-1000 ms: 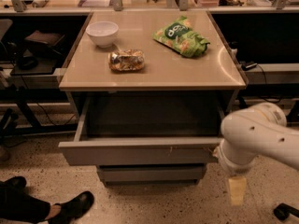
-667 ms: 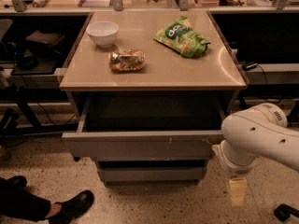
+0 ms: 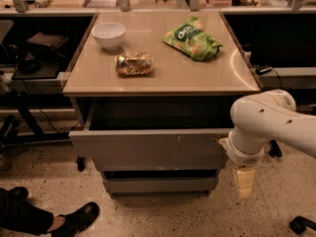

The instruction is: Close top drawer

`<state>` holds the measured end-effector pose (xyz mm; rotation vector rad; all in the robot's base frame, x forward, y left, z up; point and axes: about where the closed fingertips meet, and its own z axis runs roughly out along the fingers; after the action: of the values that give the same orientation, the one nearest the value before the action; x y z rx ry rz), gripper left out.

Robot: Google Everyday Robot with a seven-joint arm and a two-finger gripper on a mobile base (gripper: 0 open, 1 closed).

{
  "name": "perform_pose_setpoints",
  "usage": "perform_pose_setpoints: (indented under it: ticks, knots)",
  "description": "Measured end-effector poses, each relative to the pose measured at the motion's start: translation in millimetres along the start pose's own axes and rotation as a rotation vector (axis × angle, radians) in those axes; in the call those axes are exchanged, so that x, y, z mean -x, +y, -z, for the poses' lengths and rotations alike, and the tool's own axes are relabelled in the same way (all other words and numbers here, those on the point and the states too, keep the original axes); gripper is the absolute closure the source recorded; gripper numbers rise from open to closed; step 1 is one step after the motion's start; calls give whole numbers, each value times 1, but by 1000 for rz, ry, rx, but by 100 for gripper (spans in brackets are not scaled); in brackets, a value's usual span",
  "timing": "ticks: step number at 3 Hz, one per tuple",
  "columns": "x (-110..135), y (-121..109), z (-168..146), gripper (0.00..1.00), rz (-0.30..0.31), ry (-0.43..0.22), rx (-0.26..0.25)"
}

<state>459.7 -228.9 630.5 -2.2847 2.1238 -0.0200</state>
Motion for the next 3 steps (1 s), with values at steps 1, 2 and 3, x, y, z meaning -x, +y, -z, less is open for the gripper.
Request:
perform_pose_setpoints:
  ticks: [1,2,3]
  knots:
    - [5,-31,4,0,4,-42,-2]
    - [14,-51,-6,0,25,-90,51]
    - [23,-83,1,0,36,-131,38]
